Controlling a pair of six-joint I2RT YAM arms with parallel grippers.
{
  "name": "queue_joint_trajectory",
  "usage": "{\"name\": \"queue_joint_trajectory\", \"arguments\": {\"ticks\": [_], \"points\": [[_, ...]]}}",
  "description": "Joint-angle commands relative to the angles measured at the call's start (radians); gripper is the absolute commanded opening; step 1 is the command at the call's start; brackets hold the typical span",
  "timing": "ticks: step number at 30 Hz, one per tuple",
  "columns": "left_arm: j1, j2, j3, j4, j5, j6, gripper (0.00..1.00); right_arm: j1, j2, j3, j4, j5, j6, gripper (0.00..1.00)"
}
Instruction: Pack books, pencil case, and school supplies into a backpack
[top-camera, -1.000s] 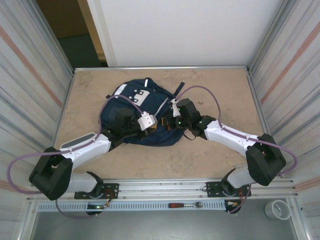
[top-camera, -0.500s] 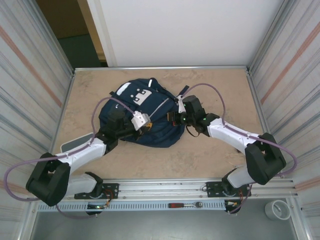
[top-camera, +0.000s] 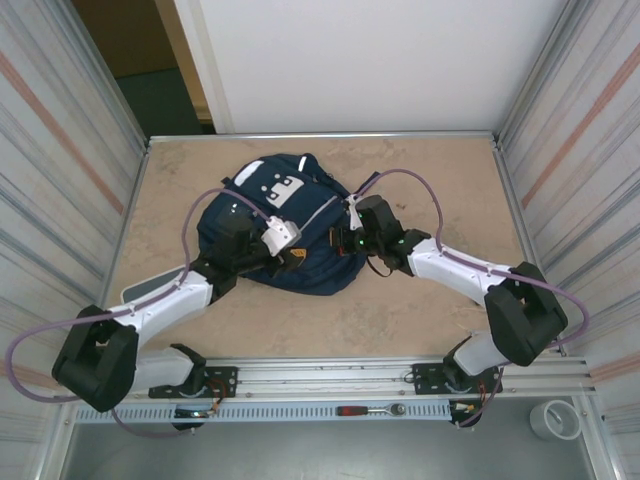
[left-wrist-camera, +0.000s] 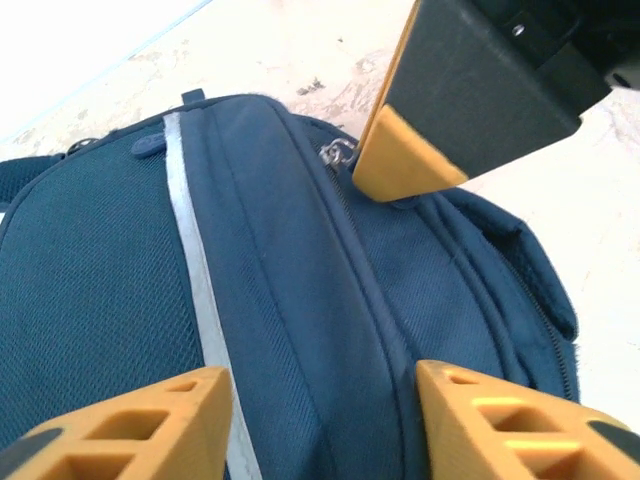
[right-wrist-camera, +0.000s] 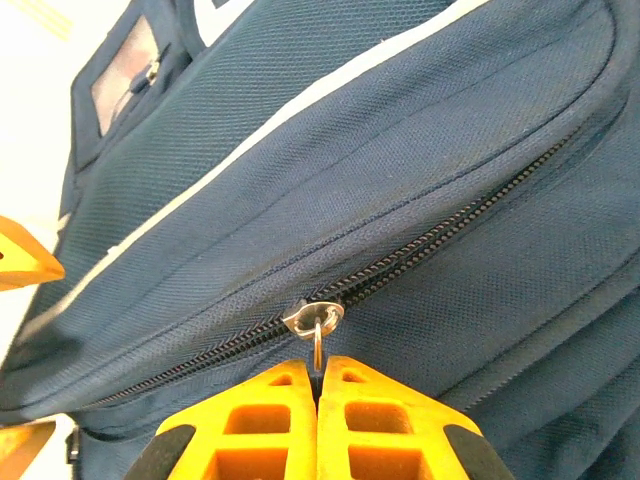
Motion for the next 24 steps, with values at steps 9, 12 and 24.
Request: {"name": "queue_joint_trajectory", "arguments": {"ticks": [9,12,24], "points": [[-0.064,0.054,0.099,-0.061,-0.083,0.045,0.55,0.097,-0.079,0.062,-0.007,0.027,0.019,0.00],[-0.063,0.063,0.095,-0.059,-0.101,0.048,0.49,0.111,-0.079,0.065,-0.011,0.038,0.018,0.00],[-0.021,0.010,0.032,0.007,-0.072,0.024,0.00,0.059,-0.069,0.022,-0.067,0.113,-0.031,0.00]]}}
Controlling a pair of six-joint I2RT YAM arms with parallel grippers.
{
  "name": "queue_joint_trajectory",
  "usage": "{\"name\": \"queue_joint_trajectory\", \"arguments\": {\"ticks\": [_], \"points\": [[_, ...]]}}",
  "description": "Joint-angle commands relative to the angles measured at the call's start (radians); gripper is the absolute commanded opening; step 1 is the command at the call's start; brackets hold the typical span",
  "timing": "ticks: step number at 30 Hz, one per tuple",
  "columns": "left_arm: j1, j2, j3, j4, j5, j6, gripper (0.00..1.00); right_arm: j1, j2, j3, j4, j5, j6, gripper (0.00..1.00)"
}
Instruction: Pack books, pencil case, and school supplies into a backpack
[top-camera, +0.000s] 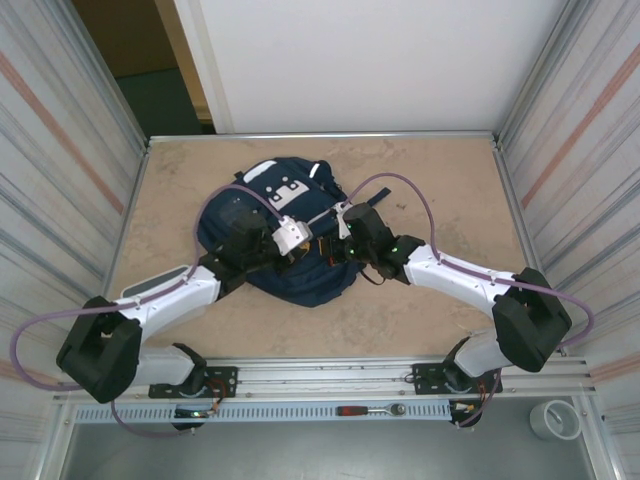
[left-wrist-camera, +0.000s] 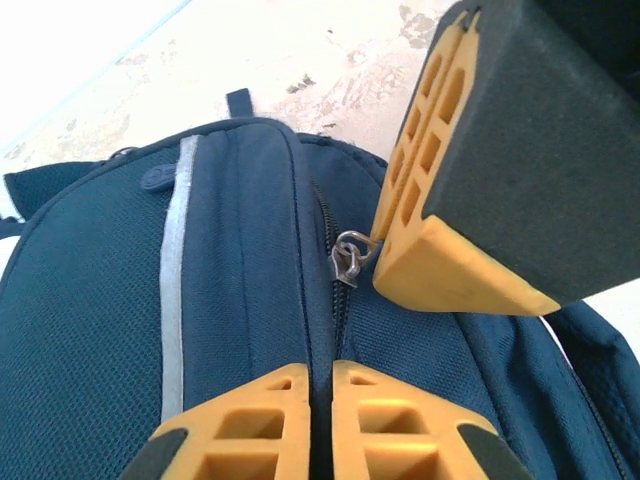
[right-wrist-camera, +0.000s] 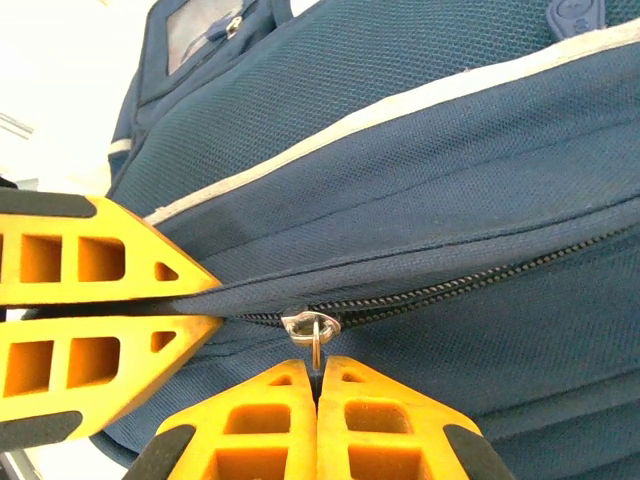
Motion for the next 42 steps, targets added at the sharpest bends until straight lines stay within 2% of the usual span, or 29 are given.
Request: {"name": "queue_joint_trajectory", "arguments": {"ticks": [1,8,15,20,23,26,37,40,42], "points": [[0.036,-0.051,-0.037,0.054,0.013,-0.010,0.00,-0.064,-0.031,0.000,-0.025,0.043,-0.023,0.00],[0.112,-0.103,-0.095,0.131,0.077,-0.063,0.00,-0.229,-0.010,-0.028,-0.028,-0.039,0.008,0.00],[0.114,-0.069,-0.065,0.097,0.103,-0.066,0.00,-0.164,-0.004,-0.010,0.002,-0.046,0.002,0.00],[0.108,-0.066,-0.032,0.048,0.124,-0.067,0.33,-0.131,-0.017,-0.007,0.014,-0.048,0.013,0.00],[0.086,-0.076,-0.013,0.012,0.117,-0.052,0.44,-0.110,-0.028,0.003,0.015,-0.051,0.019,0.00],[0.060,-0.076,0.003,-0.013,0.100,-0.036,0.49,-0.091,-0.035,0.018,0.018,-0.053,0.023,0.00],[0.014,0.025,0.052,-0.015,0.093,-0.018,0.50,0.010,-0.039,0.059,0.039,-0.050,0.039,0.00],[0.013,0.038,0.055,-0.013,0.087,-0.017,0.45,0.026,-0.039,0.059,0.039,-0.040,0.039,0.00],[0.015,0.034,0.044,0.005,0.079,-0.018,0.35,0.027,-0.039,0.052,0.038,-0.028,0.032,0.00]]}}
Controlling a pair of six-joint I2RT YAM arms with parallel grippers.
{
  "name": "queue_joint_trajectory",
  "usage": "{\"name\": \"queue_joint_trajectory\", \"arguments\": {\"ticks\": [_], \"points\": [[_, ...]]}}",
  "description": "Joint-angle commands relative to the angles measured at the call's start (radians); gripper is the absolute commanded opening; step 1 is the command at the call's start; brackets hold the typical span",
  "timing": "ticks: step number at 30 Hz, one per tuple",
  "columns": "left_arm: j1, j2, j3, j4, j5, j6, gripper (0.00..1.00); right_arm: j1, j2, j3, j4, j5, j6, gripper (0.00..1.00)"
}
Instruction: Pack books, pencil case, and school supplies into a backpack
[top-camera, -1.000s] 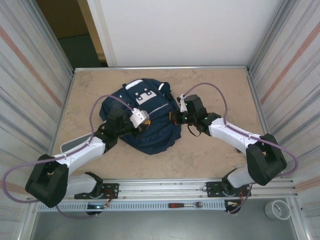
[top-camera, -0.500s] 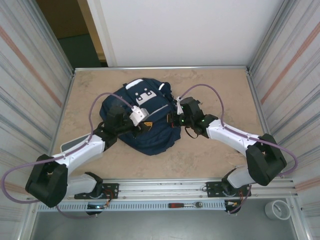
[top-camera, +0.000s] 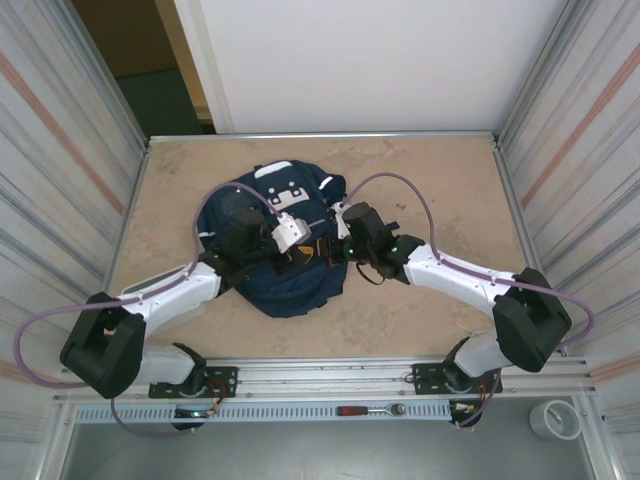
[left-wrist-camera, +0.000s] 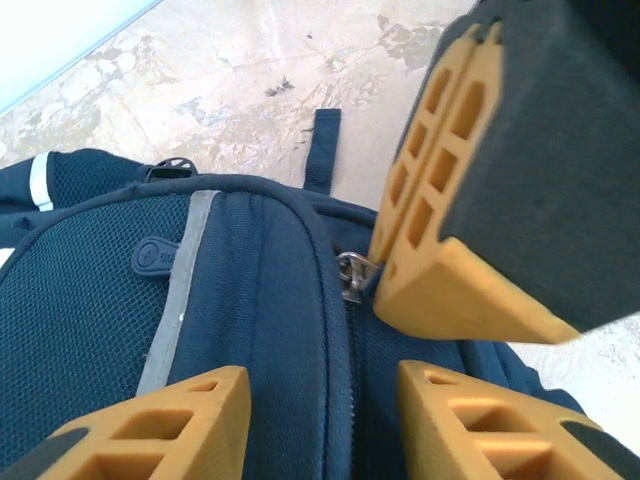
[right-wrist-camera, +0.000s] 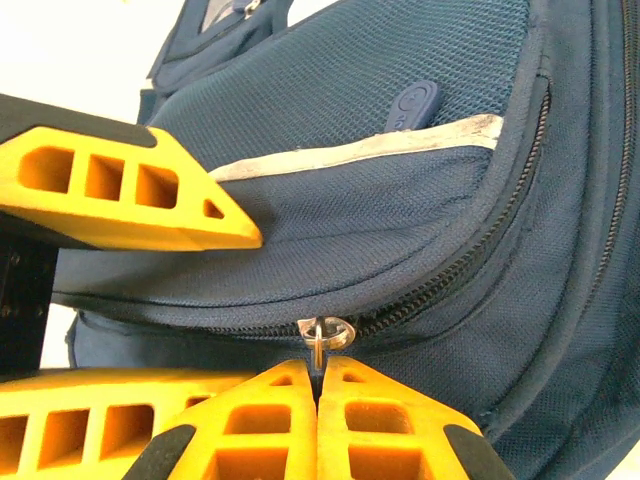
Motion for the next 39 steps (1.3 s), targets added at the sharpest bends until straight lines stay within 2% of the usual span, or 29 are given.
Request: {"name": "queue_joint_trajectory", "arguments": {"ticks": [1,4,7,13,19,24,29,33,39], "points": [[-0.007,-0.006,0.014,0.021,-0.012,0.011,0.28,0.008,-0.038,0.038,0.037,0.018,0.002,0.00],[-0.006,-0.029,-0.006,0.027,-0.017,0.016,0.10,-0.012,-0.032,0.028,0.014,0.040,-0.014,0.00],[0.009,-0.061,-0.037,0.060,-0.012,0.012,0.01,-0.058,-0.025,0.006,-0.003,0.058,-0.036,0.00],[0.064,-0.132,-0.102,0.128,0.036,-0.031,0.00,-0.218,0.006,-0.021,-0.032,-0.028,-0.011,0.00],[0.070,-0.111,-0.095,0.127,0.050,-0.043,0.00,-0.189,0.009,-0.014,0.010,-0.050,-0.007,0.00],[0.058,-0.062,-0.043,0.061,0.070,-0.034,0.26,-0.149,0.014,0.000,0.016,-0.047,-0.002,0.00],[0.018,-0.035,-0.009,0.024,0.051,-0.010,0.41,-0.124,0.004,0.013,0.019,-0.050,0.004,0.00],[-0.008,-0.007,0.015,0.016,0.034,0.004,0.46,-0.097,-0.002,0.028,0.021,-0.053,0.006,0.00],[-0.021,0.041,0.039,0.014,0.017,0.012,0.45,-0.062,-0.019,0.047,0.021,-0.056,0.012,0.00]]}}
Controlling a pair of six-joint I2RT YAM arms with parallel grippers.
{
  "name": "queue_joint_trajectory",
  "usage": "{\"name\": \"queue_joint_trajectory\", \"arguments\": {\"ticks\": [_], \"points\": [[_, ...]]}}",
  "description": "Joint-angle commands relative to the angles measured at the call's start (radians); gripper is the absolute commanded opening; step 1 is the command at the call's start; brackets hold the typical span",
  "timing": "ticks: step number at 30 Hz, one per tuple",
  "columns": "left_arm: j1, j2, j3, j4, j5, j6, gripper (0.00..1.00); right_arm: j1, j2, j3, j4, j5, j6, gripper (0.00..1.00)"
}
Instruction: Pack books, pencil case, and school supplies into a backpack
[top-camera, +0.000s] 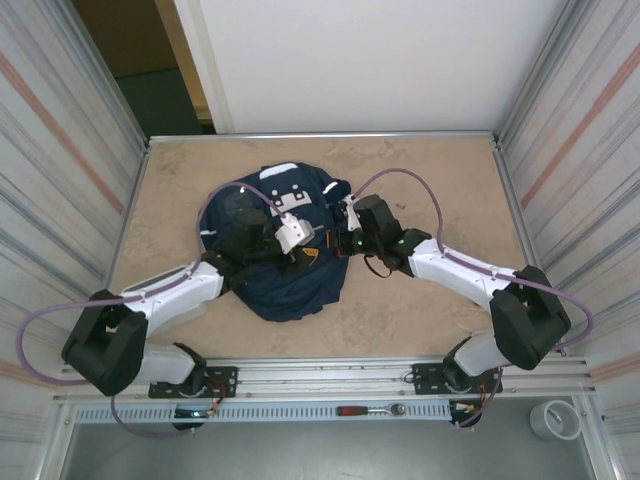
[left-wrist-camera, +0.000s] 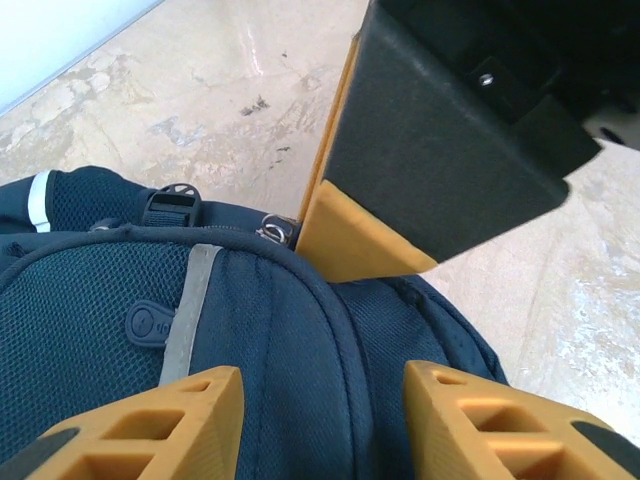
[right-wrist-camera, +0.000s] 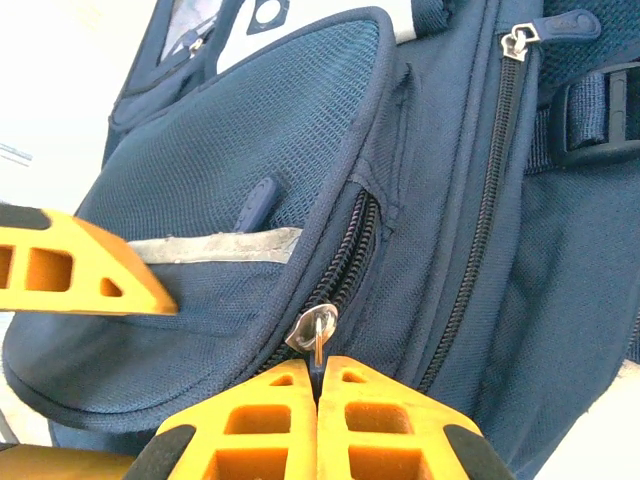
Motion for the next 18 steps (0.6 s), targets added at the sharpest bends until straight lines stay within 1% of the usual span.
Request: {"name": "queue_joint_trajectory", "arguments": {"ticks": [1,2,5,7,10,11,13,15,18], "points": [[-0.004,0.024,0.031,-0.010,-0.021,0.025,0.44,0.031,-0.035,0.049,0.020,-0.011,0.013,0.00],[-0.004,0.026,0.033,-0.014,-0.022,0.026,0.42,0.034,-0.038,0.049,0.020,-0.010,0.014,0.00],[-0.003,0.019,0.021,0.001,-0.027,0.026,0.30,0.037,-0.047,0.043,0.017,-0.006,0.012,0.00],[-0.004,0.009,0.009,0.017,-0.028,0.027,0.20,0.035,-0.045,0.038,0.008,0.011,-0.003,0.00],[-0.001,-0.013,-0.004,0.024,-0.020,0.031,0.02,0.012,-0.038,0.033,-0.013,0.027,-0.021,0.00],[-0.001,-0.021,-0.013,0.033,-0.012,0.035,0.00,0.000,-0.037,0.026,-0.013,0.027,-0.026,0.00],[0.006,-0.040,-0.031,0.052,0.021,0.037,0.00,-0.035,-0.029,0.011,-0.013,0.020,-0.030,0.00],[0.017,-0.064,-0.047,0.059,0.068,0.035,0.00,-0.078,-0.013,0.004,-0.016,-0.012,-0.026,0.00],[0.033,-0.098,-0.071,0.078,0.138,0.036,0.00,-0.149,0.024,0.009,-0.013,-0.095,-0.018,0.00]]}}
